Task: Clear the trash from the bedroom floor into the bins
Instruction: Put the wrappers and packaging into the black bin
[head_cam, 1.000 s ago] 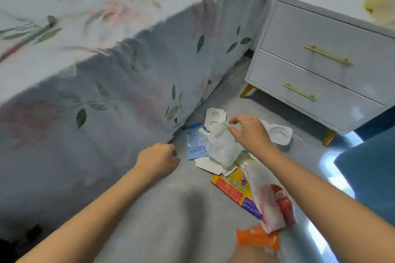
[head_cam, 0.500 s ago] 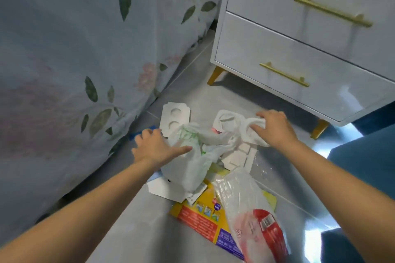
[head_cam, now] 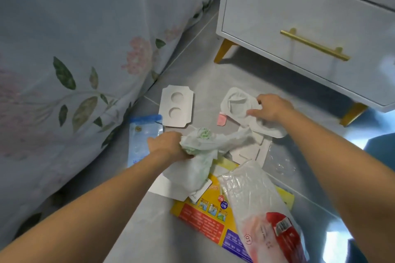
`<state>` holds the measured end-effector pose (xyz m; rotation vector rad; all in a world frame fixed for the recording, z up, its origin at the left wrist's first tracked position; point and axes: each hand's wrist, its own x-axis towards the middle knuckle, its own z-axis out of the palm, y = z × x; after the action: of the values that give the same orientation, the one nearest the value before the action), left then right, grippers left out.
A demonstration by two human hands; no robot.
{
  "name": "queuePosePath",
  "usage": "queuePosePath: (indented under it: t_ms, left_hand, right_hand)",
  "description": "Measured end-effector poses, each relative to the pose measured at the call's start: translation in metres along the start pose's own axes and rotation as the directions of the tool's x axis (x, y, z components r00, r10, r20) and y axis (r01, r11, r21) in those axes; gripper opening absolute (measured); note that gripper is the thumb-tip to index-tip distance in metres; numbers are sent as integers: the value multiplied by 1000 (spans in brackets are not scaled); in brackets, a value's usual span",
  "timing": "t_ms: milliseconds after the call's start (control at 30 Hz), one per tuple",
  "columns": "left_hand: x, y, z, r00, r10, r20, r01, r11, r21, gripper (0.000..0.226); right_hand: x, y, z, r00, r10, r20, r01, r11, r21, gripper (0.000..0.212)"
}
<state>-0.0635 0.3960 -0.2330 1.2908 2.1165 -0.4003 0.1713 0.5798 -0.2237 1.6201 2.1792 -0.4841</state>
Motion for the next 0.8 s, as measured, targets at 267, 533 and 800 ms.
queuePosePath:
  t_ms: [267,533,800]
  left_hand:
    - [-19,-5,-29,983,181,18,-174,963,-206,52]
    - [-97,-67,-97,987,159,-9,-146,886,-439,22]
    - [-230,-175,-114,996,36,-80,-69,887,-457,18]
  right_hand:
    - [-21,-1,-19,994,-103,-41,109,973,205,38]
    - [-88,-34,-61,958,-242,-152,283,872,398,38]
    - [-207,-151,-79,853,-504,-137,496,699,515,24]
